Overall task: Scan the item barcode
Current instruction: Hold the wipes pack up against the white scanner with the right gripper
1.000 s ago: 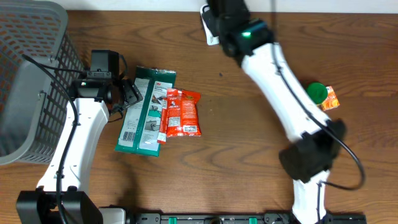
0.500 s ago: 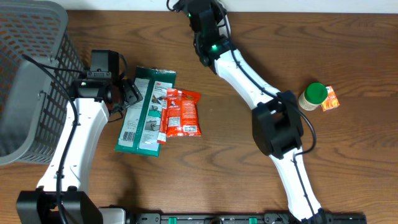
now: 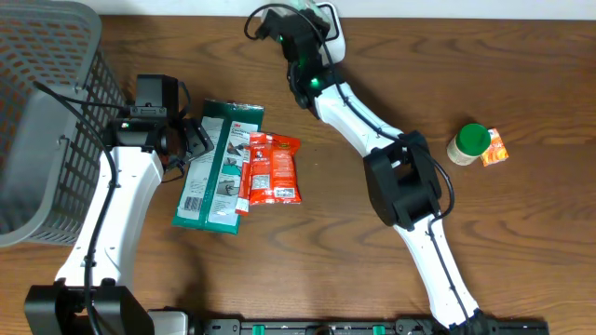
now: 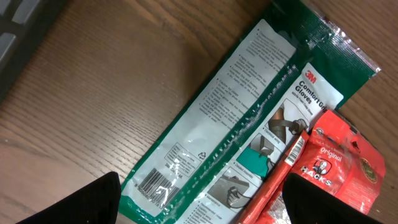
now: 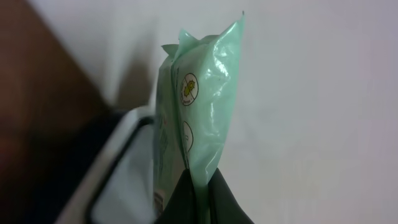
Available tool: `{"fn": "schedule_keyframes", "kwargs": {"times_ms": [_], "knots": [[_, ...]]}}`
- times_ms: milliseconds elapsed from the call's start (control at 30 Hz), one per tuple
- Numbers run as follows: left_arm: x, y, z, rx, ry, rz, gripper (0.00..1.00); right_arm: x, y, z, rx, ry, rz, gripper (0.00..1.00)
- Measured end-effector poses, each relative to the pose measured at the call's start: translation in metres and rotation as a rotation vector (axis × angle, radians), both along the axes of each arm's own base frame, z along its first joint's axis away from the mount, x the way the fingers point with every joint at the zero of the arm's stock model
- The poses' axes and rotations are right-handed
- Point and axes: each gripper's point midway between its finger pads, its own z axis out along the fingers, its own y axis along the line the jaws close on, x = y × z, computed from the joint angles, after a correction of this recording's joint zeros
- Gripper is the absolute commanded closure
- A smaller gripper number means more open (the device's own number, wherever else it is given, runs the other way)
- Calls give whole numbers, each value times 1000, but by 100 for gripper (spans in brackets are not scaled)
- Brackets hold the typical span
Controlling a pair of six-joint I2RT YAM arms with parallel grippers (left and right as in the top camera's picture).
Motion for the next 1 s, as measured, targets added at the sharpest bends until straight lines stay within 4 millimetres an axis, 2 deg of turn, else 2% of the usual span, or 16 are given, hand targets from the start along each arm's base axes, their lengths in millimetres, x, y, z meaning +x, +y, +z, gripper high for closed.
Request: {"fn": "schedule_keyframes", "kwargs": {"times_ms": [133, 567, 667, 800, 867, 933, 1000], "knots": [[0, 0, 0, 0, 0, 0, 16, -2, 3, -26, -33, 61, 24, 99], [0, 0, 0, 0, 0, 0, 16, -2, 9, -27, -72, 70, 77, 99], [0, 0, 0, 0, 0, 0, 16, 2, 11, -17, -86, 27, 90, 99], [0, 0, 0, 0, 0, 0, 16, 10, 11, 21, -36, -139, 56, 99], [0, 0, 0, 0, 0, 0, 16, 11, 8, 34, -27, -187, 37, 99], [0, 0, 0, 0, 0, 0, 16, 11, 6, 36, -39, -195, 26, 99], [0, 0, 0, 0, 0, 0, 16, 11, 4, 31, -66, -171, 21, 99]]}}
